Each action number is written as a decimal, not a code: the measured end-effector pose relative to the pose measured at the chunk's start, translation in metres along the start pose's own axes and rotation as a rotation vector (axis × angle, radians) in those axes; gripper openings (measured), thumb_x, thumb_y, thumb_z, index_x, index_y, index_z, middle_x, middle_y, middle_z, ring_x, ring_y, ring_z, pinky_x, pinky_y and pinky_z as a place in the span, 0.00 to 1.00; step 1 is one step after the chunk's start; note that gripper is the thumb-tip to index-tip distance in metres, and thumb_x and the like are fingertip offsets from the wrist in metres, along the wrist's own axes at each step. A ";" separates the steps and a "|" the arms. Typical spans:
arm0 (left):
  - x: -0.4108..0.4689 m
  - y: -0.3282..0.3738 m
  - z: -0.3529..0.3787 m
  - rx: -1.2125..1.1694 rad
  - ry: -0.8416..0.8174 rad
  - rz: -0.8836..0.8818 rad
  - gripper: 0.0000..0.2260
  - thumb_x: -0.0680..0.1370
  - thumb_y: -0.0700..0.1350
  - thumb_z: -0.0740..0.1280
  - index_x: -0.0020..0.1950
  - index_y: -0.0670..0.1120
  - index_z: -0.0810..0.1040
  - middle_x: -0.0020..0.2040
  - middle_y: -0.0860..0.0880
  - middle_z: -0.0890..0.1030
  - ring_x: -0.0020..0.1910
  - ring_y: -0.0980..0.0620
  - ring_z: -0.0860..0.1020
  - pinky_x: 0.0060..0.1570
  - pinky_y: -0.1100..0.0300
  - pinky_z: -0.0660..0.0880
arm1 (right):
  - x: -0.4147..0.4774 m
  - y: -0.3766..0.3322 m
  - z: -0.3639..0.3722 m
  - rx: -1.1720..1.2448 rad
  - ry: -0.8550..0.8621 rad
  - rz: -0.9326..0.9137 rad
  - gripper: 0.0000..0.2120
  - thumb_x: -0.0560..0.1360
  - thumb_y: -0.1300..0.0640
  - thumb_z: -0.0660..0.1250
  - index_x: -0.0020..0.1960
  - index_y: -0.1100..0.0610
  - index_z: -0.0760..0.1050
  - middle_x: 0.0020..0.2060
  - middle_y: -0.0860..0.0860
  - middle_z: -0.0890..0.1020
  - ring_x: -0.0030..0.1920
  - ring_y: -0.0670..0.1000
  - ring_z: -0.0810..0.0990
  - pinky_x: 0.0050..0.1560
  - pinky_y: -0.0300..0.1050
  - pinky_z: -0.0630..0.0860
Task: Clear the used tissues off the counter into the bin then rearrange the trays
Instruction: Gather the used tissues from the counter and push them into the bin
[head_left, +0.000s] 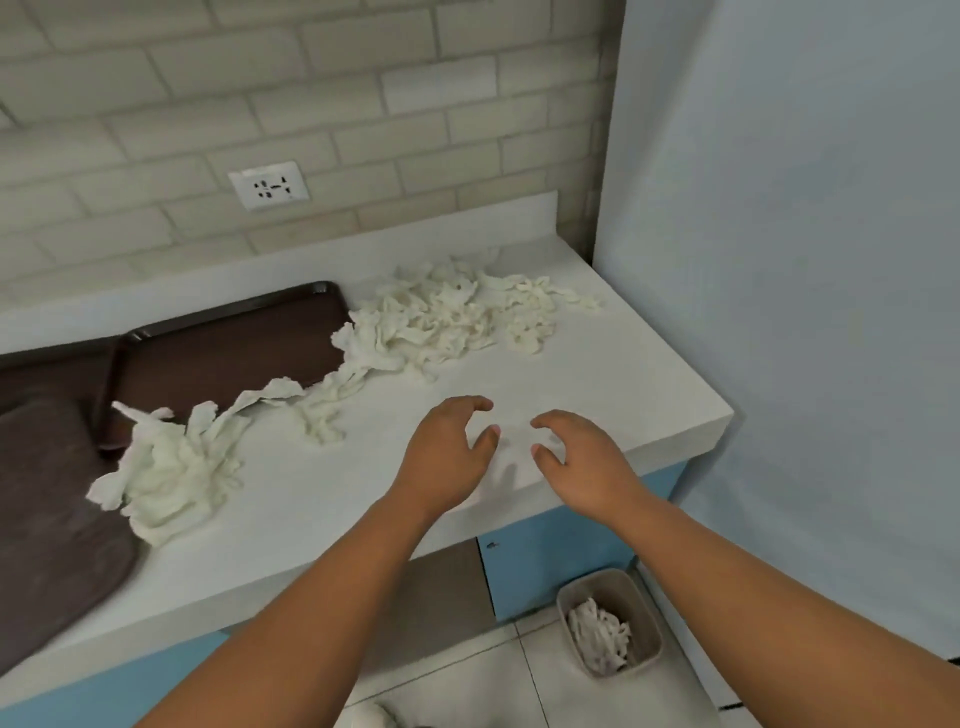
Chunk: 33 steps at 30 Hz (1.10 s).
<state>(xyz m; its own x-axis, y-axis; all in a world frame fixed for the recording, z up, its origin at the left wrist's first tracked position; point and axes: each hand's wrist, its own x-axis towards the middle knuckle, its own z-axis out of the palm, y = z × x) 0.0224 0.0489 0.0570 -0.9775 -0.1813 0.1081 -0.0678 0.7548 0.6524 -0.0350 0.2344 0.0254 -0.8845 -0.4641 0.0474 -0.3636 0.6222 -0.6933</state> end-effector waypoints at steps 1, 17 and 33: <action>-0.003 -0.012 -0.012 0.012 0.014 -0.013 0.16 0.81 0.51 0.65 0.68 0.50 0.75 0.68 0.53 0.75 0.67 0.54 0.72 0.63 0.66 0.64 | 0.006 -0.009 0.010 -0.003 -0.021 -0.014 0.18 0.79 0.51 0.63 0.68 0.50 0.72 0.67 0.46 0.73 0.67 0.48 0.71 0.68 0.44 0.68; -0.044 -0.264 -0.199 0.429 0.106 -0.378 0.18 0.77 0.55 0.69 0.65 0.50 0.77 0.61 0.50 0.78 0.60 0.47 0.72 0.58 0.52 0.73 | 0.107 -0.204 0.223 -0.107 -0.298 -0.307 0.18 0.80 0.51 0.62 0.69 0.52 0.71 0.69 0.47 0.73 0.70 0.49 0.69 0.69 0.45 0.67; -0.005 -0.338 -0.228 0.320 0.210 -0.089 0.17 0.74 0.52 0.71 0.61 0.50 0.78 0.56 0.52 0.77 0.56 0.50 0.73 0.57 0.54 0.73 | 0.208 -0.271 0.293 -0.558 -0.216 -0.181 0.12 0.76 0.61 0.66 0.59 0.56 0.76 0.57 0.51 0.72 0.46 0.53 0.79 0.45 0.43 0.76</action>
<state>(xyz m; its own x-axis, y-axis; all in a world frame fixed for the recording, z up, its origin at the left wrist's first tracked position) 0.0961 -0.3490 0.0072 -0.9050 -0.3551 0.2342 -0.2421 0.8827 0.4028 -0.0350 -0.2158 0.0127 -0.7366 -0.6738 -0.0584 -0.6517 0.7303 -0.2050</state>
